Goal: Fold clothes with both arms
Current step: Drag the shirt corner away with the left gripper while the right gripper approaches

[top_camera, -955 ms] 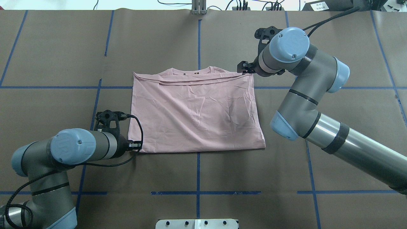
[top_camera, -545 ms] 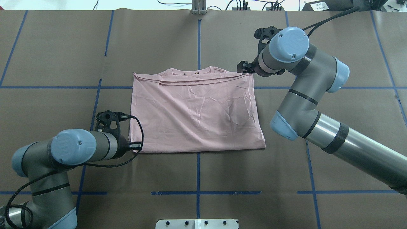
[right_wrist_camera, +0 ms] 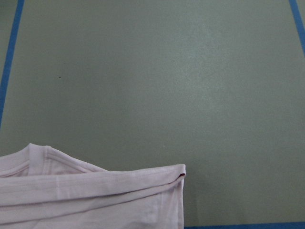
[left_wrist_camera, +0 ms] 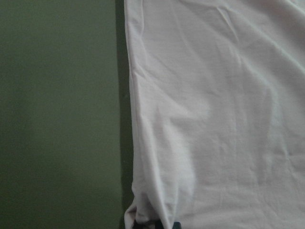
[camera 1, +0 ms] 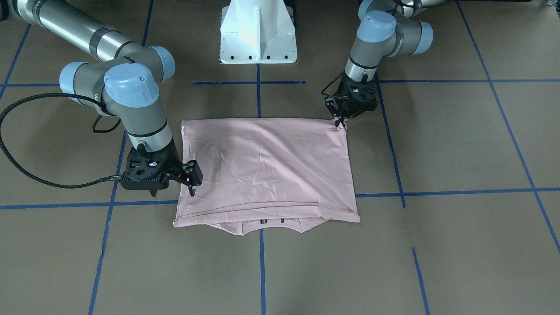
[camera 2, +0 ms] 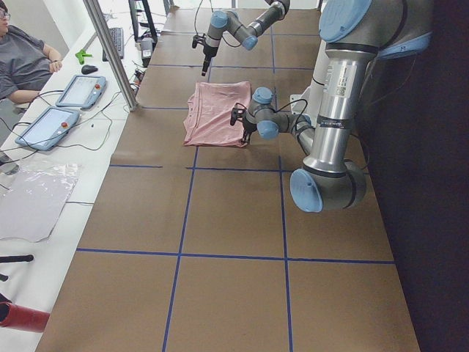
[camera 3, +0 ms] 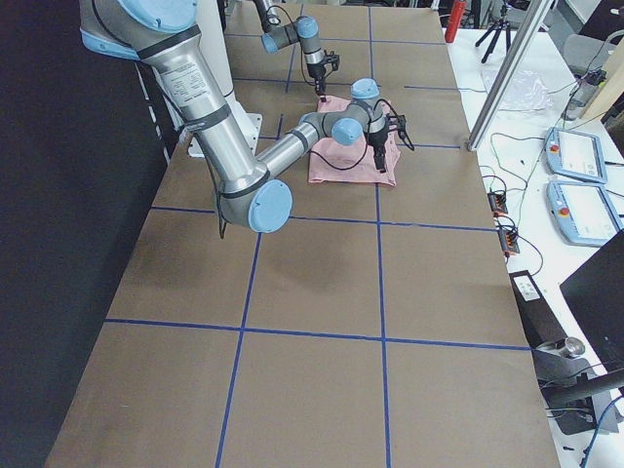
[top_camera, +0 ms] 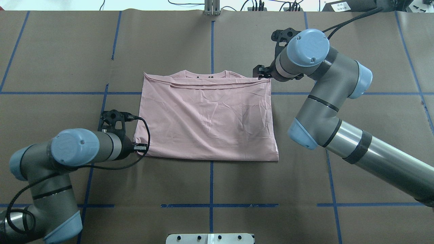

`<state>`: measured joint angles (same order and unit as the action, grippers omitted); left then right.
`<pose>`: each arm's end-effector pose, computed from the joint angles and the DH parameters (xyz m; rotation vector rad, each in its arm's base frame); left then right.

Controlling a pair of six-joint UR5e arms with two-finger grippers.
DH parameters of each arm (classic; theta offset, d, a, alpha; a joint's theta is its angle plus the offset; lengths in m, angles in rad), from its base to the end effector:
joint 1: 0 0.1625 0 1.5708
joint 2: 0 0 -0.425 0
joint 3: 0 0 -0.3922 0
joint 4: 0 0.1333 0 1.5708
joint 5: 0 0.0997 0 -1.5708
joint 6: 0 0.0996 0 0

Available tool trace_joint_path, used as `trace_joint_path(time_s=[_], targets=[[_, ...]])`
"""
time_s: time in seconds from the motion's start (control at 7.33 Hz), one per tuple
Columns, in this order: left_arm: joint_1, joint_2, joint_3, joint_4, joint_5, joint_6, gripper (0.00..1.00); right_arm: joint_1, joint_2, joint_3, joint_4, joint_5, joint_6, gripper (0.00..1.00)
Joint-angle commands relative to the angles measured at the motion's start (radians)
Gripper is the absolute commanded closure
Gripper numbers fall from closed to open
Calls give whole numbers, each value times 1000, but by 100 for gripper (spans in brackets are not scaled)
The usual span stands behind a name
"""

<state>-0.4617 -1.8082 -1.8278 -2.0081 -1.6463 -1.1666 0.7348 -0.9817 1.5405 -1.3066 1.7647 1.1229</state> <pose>0.4671 -0.3729 0.3687 0.3272 0.8746 -0.0181 -0.4489 -0.5594 0.3013 0.3060 -0.7840 0.1900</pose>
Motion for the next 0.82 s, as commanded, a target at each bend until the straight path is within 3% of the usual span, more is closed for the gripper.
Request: trace_joint_path(time_s=[0.0,0.27,0.41,0.68], targets=[[-176,-75,121,-4,-3,204,100,0,0,-2,1,-1,1,0],[-289,-242,322,-4,-4,272,100,-2,-2,-5,1,-1,3,0],[-343,-340,495,-68,-4,298,100,-3,-2,-5,1,-2,9,0],[-422,-509,877,-312,-3,405,100,-5,5,-3,1,-2,14,0]])
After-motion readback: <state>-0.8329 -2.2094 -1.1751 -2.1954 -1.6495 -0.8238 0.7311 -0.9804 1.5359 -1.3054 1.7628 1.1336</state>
